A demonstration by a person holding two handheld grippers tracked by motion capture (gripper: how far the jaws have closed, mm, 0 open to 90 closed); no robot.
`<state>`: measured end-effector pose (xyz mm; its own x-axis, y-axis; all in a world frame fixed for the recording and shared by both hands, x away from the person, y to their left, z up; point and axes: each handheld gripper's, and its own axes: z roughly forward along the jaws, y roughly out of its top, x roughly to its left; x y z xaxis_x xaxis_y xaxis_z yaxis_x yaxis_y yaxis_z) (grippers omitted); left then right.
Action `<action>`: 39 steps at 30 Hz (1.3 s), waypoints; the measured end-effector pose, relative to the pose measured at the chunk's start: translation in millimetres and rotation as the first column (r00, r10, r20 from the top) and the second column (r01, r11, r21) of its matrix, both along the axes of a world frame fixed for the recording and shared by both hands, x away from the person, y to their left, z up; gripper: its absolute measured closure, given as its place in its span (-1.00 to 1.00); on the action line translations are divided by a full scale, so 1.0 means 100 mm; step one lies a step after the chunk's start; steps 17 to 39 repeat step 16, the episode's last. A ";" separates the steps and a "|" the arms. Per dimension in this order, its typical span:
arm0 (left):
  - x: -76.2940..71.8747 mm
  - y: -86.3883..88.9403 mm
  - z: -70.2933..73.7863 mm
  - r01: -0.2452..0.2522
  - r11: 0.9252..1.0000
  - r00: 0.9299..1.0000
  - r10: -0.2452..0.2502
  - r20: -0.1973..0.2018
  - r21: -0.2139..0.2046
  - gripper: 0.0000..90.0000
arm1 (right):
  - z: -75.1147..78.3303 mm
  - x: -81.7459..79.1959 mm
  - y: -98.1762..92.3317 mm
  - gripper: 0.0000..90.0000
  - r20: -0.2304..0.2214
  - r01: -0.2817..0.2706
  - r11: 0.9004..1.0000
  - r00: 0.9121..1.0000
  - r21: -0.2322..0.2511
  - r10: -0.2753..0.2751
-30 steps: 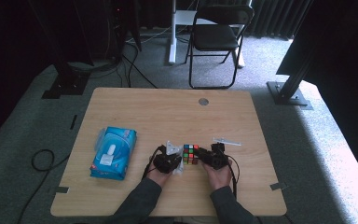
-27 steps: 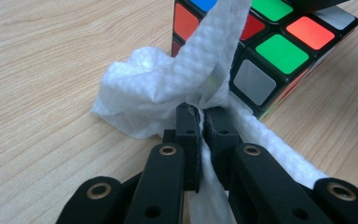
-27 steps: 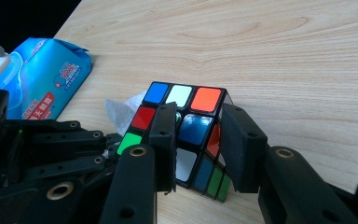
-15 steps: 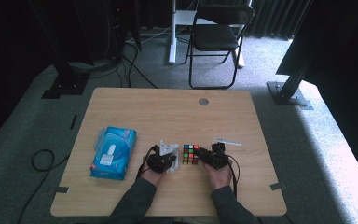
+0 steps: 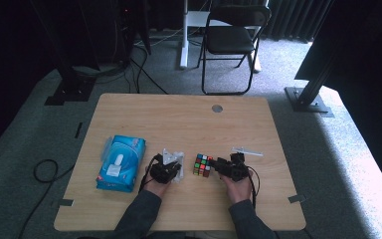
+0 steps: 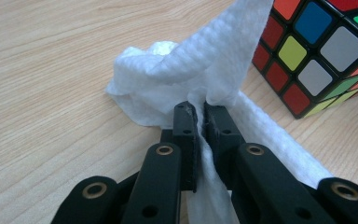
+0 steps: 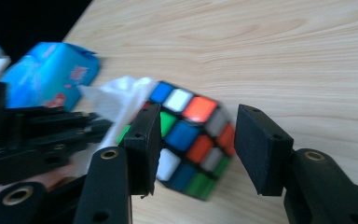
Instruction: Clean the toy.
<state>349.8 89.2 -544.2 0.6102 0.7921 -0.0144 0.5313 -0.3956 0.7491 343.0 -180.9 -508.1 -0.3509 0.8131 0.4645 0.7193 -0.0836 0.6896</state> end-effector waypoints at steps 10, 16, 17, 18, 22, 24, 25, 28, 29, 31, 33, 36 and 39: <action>-0.01 0.00 0.00 -0.003 1.000 1.000 0.003 0.007 0.008 0.87 | -0.03 0.05 -0.28 0.10 0.016 0.087 0.990 0.996 -0.112 -0.086; -0.01 0.00 0.00 -0.006 1.000 1.000 0.006 0.008 0.009 0.87 | -0.04 0.07 -0.33 0.10 0.020 0.104 0.984 0.995 -0.144 -0.103; -0.01 0.00 0.00 -0.006 1.000 1.000 0.006 0.008 0.009 0.87 | -0.04 0.07 -0.33 0.10 0.020 0.104 0.984 0.995 -0.144 -0.103; -0.01 0.00 0.00 -0.006 1.000 1.000 0.006 0.008 0.009 0.87 | -0.04 0.07 -0.33 0.10 0.020 0.104 0.984 0.995 -0.144 -0.103; -0.01 0.00 0.00 -0.006 1.000 1.000 0.006 0.008 0.009 0.87 | -0.04 0.07 -0.33 0.10 0.020 0.104 0.984 0.995 -0.144 -0.103; -0.01 0.00 0.00 -0.006 1.000 1.000 0.006 0.008 0.009 0.87 | -0.04 0.07 -0.33 0.10 0.020 0.104 0.984 0.995 -0.144 -0.103; -0.01 0.00 0.00 -0.006 1.000 1.000 0.006 0.008 0.009 0.87 | -0.04 0.07 -0.33 0.10 0.020 0.104 0.984 0.995 -0.144 -0.103; -0.01 0.00 0.00 -0.006 1.000 1.000 0.006 0.008 0.009 0.87 | -0.04 0.07 -0.33 0.10 0.020 0.104 0.984 0.995 -0.144 -0.103; -0.01 0.00 0.00 -0.006 1.000 1.000 0.006 0.008 0.009 0.87 | -0.04 0.07 -0.33 0.10 0.020 0.104 0.984 0.995 -0.144 -0.103; -0.01 0.00 0.00 -0.006 1.000 1.000 0.006 0.008 0.009 0.87 | -0.04 0.07 -0.33 0.10 0.020 0.104 0.984 0.995 -0.144 -0.103; -0.01 0.00 0.00 -0.006 1.000 1.000 0.006 0.008 0.009 0.87 | -0.04 0.07 -0.33 0.10 0.020 0.104 0.984 0.995 -0.144 -0.103; -0.01 0.00 0.00 -0.006 1.000 1.000 0.006 0.008 0.009 0.87 | -0.04 0.07 -0.33 0.10 0.020 0.104 0.984 0.995 -0.144 -0.103; -0.01 0.00 0.00 -0.006 1.000 1.000 0.006 0.008 0.009 0.87 | -0.04 0.07 -0.33 0.10 0.020 0.104 0.984 0.995 -0.144 -0.103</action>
